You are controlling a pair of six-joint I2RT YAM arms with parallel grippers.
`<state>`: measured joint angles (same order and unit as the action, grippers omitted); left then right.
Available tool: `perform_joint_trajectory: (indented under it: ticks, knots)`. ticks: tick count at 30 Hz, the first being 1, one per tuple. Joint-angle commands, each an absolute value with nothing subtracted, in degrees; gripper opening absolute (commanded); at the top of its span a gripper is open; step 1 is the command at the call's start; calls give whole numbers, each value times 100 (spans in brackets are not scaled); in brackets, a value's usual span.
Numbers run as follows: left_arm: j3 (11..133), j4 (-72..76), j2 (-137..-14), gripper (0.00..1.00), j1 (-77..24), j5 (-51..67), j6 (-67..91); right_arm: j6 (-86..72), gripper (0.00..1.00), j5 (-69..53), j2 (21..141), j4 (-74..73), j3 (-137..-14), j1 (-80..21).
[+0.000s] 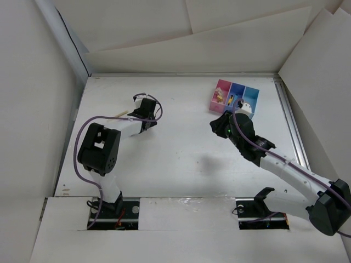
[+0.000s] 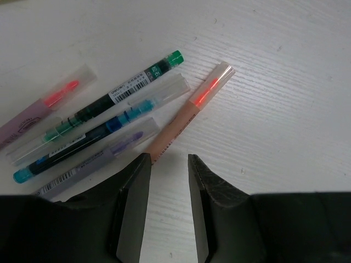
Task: Sort the stationery into containers
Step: Pick up the pen from the center of the board.
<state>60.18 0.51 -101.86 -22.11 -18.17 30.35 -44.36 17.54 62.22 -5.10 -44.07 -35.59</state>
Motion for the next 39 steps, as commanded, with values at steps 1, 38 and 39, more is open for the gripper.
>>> perform_joint_trajectory:
  ticks: [1,38,39]
  knots:
    - [6205,-9,-10213,30,-2171,-1828,2962,-4377,31,1688,6161,-229,-4421,-3524]
    - [5679,202,-10196,0,-2355,-1512,2909,-4377,39,1583,6056,-229,-4421,-3524]
    - [5678,254,-10143,0,-2355,-1512,2909,-4377,41,1582,6108,-229,-4421,-3524]
